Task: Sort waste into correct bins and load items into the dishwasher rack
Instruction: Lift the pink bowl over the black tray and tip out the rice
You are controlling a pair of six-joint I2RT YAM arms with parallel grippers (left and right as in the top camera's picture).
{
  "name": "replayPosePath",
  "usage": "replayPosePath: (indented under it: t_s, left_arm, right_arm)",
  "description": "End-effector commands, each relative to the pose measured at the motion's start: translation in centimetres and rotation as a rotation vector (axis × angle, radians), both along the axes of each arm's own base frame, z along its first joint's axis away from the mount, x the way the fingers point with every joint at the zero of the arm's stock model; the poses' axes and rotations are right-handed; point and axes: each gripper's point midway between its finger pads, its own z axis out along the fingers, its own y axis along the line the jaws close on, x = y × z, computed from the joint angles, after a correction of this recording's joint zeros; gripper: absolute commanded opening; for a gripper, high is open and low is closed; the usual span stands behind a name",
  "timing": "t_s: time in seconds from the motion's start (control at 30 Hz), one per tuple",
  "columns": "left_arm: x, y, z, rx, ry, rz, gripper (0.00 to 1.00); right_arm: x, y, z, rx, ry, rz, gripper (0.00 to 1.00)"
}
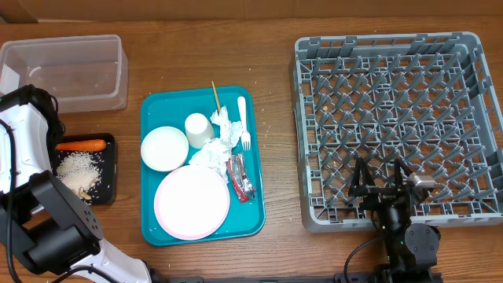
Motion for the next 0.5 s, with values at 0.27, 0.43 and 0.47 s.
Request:
replayPosePath:
  t_s: [0.27,0.43,0.47]
  left_arm:
    - [1.7,2.9,2.8,0.071,0.188,-0.215,0.04]
    - [2.0,3.9,3.9,0.127,0.297,-0.251,0.04]
    - [2.1,4.0,3.9,0.13,0.321,-0.259,0.04]
  right_arm:
    - [0.0,-0.4,-0.1,-0.003,-0.009,-0.019,1.0]
    - [0.0,-0.4,-0.1,-0.003,-0.009,-0.019,1.0]
    - [0.0,-0.4,-0.1,-0.003,-0.009,-0.019,1.0]
